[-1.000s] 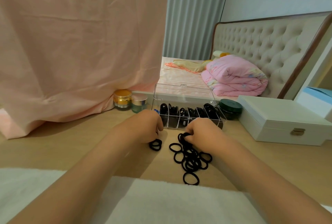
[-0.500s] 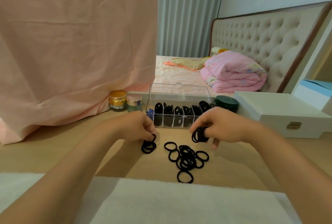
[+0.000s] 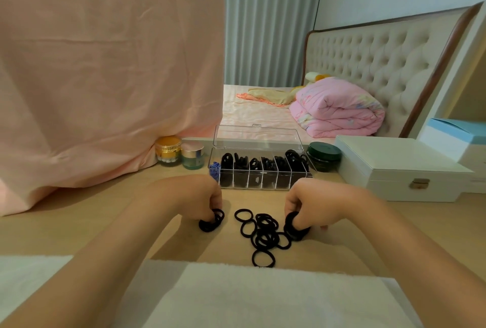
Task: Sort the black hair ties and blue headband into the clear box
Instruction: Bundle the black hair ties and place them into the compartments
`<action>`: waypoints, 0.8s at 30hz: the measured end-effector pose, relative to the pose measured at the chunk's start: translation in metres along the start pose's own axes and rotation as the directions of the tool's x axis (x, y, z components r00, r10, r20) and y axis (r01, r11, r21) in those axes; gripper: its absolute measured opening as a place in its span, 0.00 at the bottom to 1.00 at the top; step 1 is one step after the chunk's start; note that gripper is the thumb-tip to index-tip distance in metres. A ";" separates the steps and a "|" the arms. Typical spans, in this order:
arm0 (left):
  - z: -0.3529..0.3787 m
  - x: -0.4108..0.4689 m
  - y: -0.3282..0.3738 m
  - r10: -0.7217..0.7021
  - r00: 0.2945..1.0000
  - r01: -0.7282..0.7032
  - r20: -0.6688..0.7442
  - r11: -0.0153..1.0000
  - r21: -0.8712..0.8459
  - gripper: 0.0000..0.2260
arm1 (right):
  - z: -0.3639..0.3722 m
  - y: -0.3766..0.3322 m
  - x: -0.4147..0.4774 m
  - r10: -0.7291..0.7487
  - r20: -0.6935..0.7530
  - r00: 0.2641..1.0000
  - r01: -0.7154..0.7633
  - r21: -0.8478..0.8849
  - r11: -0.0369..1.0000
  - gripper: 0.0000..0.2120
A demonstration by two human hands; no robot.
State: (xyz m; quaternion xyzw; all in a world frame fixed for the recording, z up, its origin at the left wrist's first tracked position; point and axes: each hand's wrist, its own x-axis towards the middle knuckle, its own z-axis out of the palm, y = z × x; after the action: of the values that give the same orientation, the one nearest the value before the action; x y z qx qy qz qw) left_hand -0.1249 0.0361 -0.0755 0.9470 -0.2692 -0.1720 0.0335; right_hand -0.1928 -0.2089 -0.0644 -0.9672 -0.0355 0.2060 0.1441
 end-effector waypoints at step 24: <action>0.026 0.020 0.020 0.124 0.939 -0.163 -0.321 0.982 -0.098 0.08 | 0.023 -0.024 0.018 -0.109 -0.214 0.971 0.099 -0.055 0.994 0.11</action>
State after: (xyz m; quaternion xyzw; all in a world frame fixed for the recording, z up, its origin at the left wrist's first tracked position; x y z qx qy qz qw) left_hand -0.1284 0.0093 -0.1027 0.9362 -0.3175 -0.0327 0.1468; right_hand -0.1857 -0.1774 -0.0846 -0.9836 -0.0746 0.0910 0.1366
